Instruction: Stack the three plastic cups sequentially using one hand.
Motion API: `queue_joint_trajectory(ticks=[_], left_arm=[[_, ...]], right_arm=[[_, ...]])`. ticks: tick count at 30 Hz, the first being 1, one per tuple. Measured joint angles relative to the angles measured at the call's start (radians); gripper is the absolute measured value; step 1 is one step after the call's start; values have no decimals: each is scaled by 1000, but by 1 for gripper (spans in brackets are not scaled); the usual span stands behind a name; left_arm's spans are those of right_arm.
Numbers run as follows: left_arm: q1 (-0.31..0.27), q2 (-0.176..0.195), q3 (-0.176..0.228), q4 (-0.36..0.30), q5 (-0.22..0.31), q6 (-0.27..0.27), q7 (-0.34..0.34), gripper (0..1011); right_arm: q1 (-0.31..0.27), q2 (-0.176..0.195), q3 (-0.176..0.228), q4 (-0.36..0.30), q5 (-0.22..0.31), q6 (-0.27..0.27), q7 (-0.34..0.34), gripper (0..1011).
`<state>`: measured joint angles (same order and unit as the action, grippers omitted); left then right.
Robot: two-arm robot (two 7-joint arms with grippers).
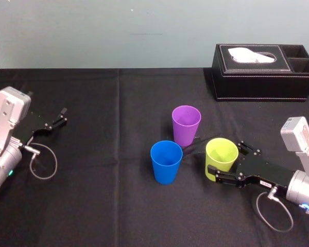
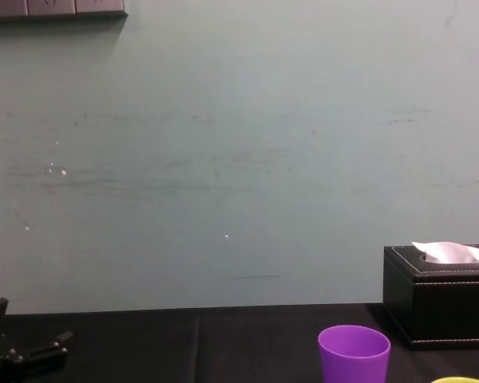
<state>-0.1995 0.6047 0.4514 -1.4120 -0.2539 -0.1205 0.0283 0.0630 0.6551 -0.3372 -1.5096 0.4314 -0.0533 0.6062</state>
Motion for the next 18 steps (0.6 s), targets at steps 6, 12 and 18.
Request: queue_joint_trajectory(ticks=[6, 12, 18], left_arm=[[0, 0, 0, 0, 0, 0, 0, 1011], [0, 0, 0, 0, 0, 0, 0, 1011], [0, 0, 0, 0, 0, 0, 0, 1011]], right_arm=[[-1, 2, 1, -2, 0, -1, 0, 888], [-2, 3, 1, -3, -1, -1, 0, 764], [-2, 3, 1, -3, -1, -2, -1, 737]])
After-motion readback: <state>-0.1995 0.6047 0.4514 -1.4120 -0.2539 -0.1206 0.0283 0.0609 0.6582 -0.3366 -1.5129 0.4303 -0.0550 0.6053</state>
